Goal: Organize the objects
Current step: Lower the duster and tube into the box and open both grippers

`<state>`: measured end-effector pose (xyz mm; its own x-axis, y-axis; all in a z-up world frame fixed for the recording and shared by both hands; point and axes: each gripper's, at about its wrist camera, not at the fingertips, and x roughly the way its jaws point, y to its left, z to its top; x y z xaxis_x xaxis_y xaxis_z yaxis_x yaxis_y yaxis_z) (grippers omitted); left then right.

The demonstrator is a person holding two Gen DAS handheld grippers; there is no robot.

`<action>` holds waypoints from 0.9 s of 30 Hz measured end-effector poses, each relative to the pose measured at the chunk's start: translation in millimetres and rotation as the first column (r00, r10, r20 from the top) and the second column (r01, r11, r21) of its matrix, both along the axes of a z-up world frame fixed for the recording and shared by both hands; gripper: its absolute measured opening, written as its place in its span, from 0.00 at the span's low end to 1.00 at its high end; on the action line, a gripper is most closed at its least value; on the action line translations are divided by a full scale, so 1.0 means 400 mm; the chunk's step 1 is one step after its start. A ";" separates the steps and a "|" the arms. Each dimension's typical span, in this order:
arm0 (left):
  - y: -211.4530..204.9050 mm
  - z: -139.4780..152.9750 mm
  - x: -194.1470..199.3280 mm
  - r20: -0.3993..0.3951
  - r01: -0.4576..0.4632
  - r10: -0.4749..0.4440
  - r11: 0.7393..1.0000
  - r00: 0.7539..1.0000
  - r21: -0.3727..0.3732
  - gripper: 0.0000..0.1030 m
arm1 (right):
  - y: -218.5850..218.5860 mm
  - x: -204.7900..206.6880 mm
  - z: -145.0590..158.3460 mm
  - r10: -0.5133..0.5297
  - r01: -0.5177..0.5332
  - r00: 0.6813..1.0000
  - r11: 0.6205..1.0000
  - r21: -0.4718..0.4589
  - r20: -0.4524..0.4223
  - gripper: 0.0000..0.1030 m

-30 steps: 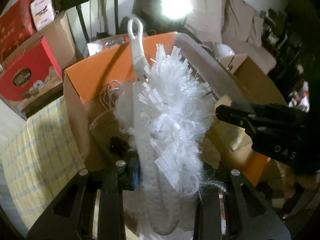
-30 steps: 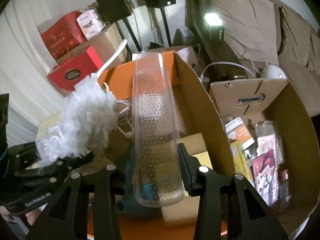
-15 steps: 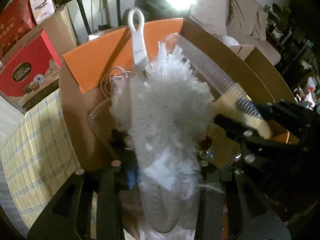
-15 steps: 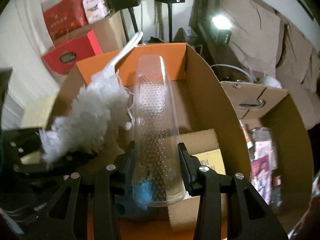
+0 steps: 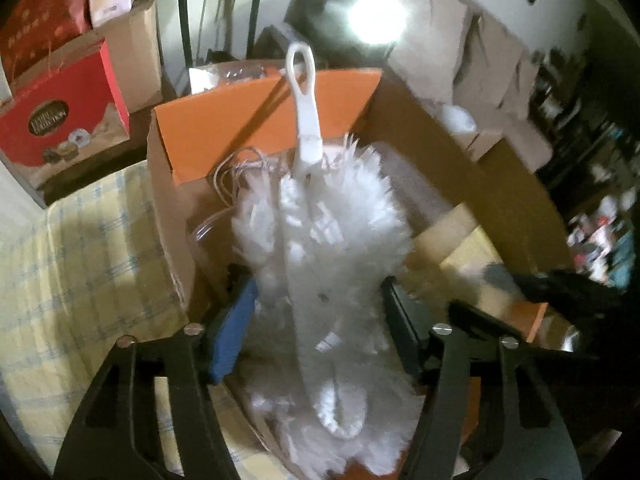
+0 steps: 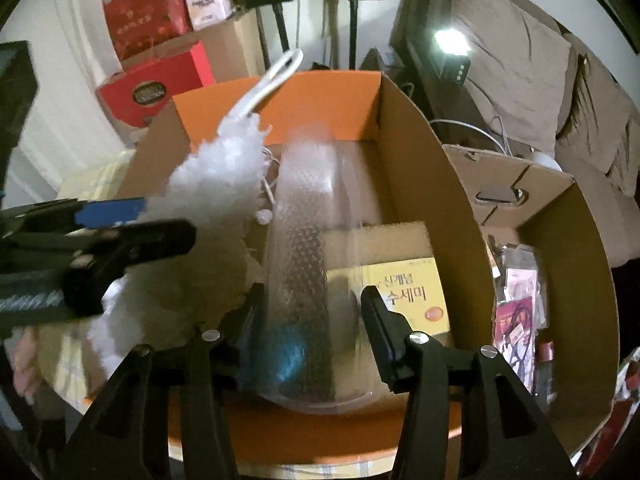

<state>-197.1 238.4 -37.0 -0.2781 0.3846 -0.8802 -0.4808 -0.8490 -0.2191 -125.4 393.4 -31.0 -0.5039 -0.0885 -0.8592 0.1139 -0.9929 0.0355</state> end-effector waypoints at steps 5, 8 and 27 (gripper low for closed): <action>0.048 -0.022 0.017 -0.028 0.048 -0.050 0.996 0.998 -0.078 0.31 | 0.005 0.033 0.002 0.025 -0.025 1.000 1.000 -0.001 0.008 0.50; 0.073 -0.017 0.046 -0.059 0.121 -0.128 0.987 0.990 -0.108 0.27 | 0.017 0.049 0.007 0.018 -0.018 1.000 0.999 -0.030 0.004 0.50; -0.029 0.054 0.026 -0.018 0.001 0.001 0.996 1.000 0.093 0.55 | 0.007 0.037 -0.010 0.013 -0.014 1.000 1.000 -0.026 -0.027 0.46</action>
